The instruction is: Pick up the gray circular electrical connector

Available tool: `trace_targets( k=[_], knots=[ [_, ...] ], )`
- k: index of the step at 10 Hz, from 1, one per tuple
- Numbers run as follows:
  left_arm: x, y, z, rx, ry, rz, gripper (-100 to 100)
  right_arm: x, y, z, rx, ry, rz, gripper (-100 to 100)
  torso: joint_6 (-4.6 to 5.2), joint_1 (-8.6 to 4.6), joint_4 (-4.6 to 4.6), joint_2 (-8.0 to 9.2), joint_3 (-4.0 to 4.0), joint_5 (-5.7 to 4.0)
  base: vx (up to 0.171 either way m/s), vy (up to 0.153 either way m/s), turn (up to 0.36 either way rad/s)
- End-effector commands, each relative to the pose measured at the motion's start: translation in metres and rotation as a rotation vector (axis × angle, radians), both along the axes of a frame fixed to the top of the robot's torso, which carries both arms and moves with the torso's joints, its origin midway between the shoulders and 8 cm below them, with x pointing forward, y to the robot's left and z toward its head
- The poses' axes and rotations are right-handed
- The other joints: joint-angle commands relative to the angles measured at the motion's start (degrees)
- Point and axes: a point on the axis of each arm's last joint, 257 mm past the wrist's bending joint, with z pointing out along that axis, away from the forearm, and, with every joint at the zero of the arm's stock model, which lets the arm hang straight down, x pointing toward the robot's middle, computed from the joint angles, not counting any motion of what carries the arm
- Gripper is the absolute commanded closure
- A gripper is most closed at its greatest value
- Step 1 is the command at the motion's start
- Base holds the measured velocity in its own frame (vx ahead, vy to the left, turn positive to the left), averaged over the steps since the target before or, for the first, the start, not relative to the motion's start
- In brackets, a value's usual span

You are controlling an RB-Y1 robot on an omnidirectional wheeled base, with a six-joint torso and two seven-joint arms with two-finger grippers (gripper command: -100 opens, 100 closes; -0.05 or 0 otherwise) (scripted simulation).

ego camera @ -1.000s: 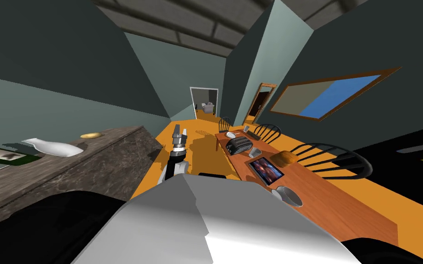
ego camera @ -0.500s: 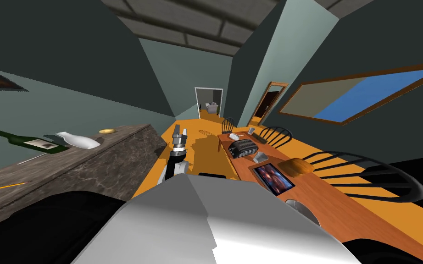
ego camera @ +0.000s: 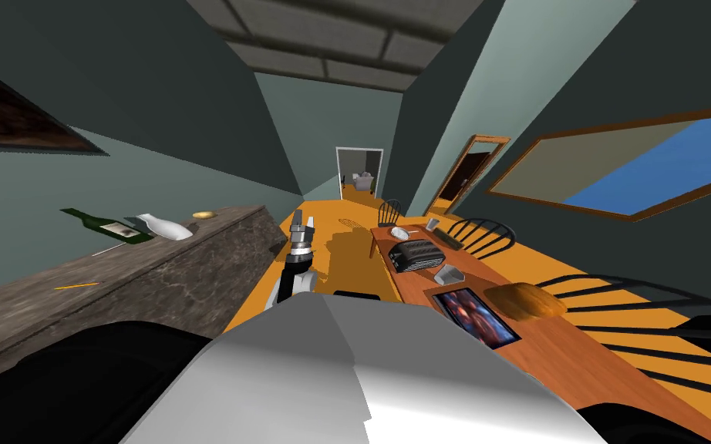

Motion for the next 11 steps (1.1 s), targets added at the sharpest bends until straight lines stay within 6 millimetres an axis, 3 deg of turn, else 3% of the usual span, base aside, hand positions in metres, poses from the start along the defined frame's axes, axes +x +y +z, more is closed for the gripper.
trace_targets(
  k=[1, 2, 3, 5, 6, 8, 11],
  knots=[
    [0.000, 0.000, 0.000, 0.000, 0.000, 0.000, 0, -0.015, 0.000, 0.000, -0.013, 0.044, 0.022, -100, 0.00, 0.00, 0.00, 0.00, 0.00, 0.00, 0.044, -0.025, 0.071],
    [0.000, 0.000, 0.000, 0.000, 0.000, 0.000, 0, -0.038, -0.003, -0.001, -0.023, 0.108, 0.028, -100, 0.04, -0.01, 0.00, 0.02, 0.00, 0.00, 0.044, -0.023, 0.137],
    [0.000, 0.000, 0.000, 0.000, 0.000, 0.000, 0, -0.038, -0.003, -0.001, -0.027, 0.112, 0.038, -100, 0.02, -0.01, 0.00, 0.02, 0.01, 0.00, 0.035, -0.022, 0.075],
    [0.000, 0.000, 0.000, 0.000, 0.000, 0.000, 0, -0.078, -0.008, -0.002, -0.041, 0.226, 0.058, -100, 0.01, 0.00, 0.00, 0.02, 0.01, 0.00, 0.052, -0.024, 0.184],
    [0.000, 0.000, 0.000, 0.000, 0.000, 0.000, 0, -0.078, -0.008, -0.002, -0.043, 0.231, 0.067, -100, 0.01, -0.04, -0.01, -0.03, -0.02, -0.01, 0.047, -0.025, 0.057],
    [0.000, 0.000, 0.000, 0.000, 0.000, 0.000, 0, -0.109, -0.011, -0.001, -0.050, 0.324, 0.090, -100, 0.02, 0.04, -0.01, -0.01, -0.01, 0.01, 0.058, -0.013, 0.125],
    [0.000, 0.000, 0.000, 0.000, 0.000, 0.000, 0, -0.136, -0.014, -0.001, -0.050, 0.417, 0.113, -100, 0.03, 0.00, -0.03, -0.13, -0.08, 0.00, 0.083, -0.023, 0.118]
  ],
)
